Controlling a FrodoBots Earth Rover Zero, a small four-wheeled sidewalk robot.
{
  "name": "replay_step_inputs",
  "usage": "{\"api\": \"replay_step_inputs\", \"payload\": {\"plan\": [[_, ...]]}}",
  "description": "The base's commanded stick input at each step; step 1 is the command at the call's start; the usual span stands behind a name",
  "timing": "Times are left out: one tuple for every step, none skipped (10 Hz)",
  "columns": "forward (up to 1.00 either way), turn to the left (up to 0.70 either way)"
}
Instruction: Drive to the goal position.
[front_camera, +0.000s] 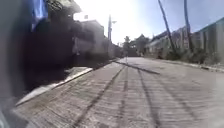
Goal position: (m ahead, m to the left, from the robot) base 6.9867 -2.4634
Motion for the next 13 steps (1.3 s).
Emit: {"api": "replay_step_inputs", "payload": {"plan": [[0.85,-0.03],[0.85,-0.03],[0.85,-0.03],[0.85,-0.03],[0.85,-0.03],[0.85,-0.02],[0.85,-0.02],[0.85,-0.02],[0.85,-0.02],[0.85,-0.02],[0.85,-0.02],[0.85,-0.02],[0.85,-0.02]]}}
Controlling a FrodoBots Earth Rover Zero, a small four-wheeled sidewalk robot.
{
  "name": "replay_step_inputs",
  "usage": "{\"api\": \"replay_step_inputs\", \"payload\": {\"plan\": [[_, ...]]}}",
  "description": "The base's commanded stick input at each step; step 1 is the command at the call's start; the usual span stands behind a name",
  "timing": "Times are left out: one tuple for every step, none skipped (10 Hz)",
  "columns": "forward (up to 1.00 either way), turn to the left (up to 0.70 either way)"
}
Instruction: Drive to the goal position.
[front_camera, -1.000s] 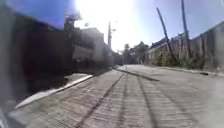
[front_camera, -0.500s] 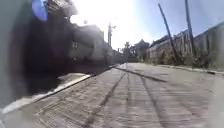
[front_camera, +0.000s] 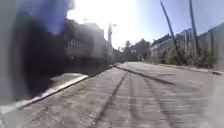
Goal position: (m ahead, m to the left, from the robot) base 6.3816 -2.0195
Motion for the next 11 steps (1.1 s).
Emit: {"api": "replay_step_inputs", "payload": {"plan": [[0.85,-0.02],[0.85,-0.02],[0.85,-0.02],[0.85,-0.02],[0.85,-0.02],[0.85,-0.02],[0.85,-0.02],[0.85,-0.02],[0.85,-0.02],[0.85,-0.02],[0.85,-0.02]]}}
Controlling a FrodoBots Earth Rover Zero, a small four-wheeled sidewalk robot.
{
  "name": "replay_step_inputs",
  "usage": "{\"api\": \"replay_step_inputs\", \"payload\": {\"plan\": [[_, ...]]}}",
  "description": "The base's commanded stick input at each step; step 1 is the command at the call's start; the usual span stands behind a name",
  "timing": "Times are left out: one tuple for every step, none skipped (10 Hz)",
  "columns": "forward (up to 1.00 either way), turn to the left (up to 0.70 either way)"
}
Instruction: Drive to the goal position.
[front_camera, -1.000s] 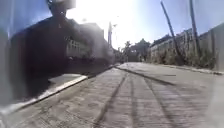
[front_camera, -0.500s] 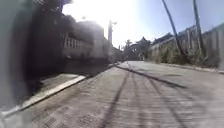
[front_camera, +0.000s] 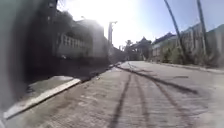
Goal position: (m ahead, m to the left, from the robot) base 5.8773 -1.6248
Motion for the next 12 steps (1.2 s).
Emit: {"api": "replay_step_inputs", "payload": {"plan": [[0.85,-0.02],[0.85,-0.02],[0.85,-0.02],[0.85,-0.02],[0.85,-0.27],[0.85,-0.32],[0.85,-0.34],[0.85,-0.34],[0.85,-0.18],[0.85,-0.02],[0.85,-0.02],[0.85,-0.02]]}}
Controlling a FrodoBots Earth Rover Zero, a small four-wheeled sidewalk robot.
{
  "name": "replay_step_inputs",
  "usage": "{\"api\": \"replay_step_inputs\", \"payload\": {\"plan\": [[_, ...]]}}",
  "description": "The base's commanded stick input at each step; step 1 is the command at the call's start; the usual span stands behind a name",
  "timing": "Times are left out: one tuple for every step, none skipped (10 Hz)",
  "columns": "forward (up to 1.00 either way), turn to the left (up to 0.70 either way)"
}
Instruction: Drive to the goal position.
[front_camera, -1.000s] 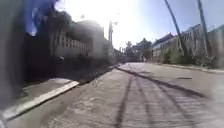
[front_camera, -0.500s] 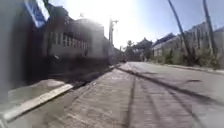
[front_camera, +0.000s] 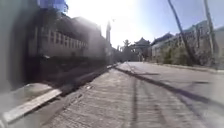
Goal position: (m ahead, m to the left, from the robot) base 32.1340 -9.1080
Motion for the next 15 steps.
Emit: {"api": "replay_step_inputs", "payload": {"plan": [[0.85,-0.02],[0.85,-0.02],[0.85,-0.02],[0.85,-0.02],[0.85,-0.02],[0.85,-0.02],[0.85,-0.02],[0.85,-0.02],[0.85,-0.02],[0.85,-0.05],[0.85,-0.31],[0.85,-0.34],[0.85,-0.34],[0.85,-0.26],[0.85,-0.08]]}}
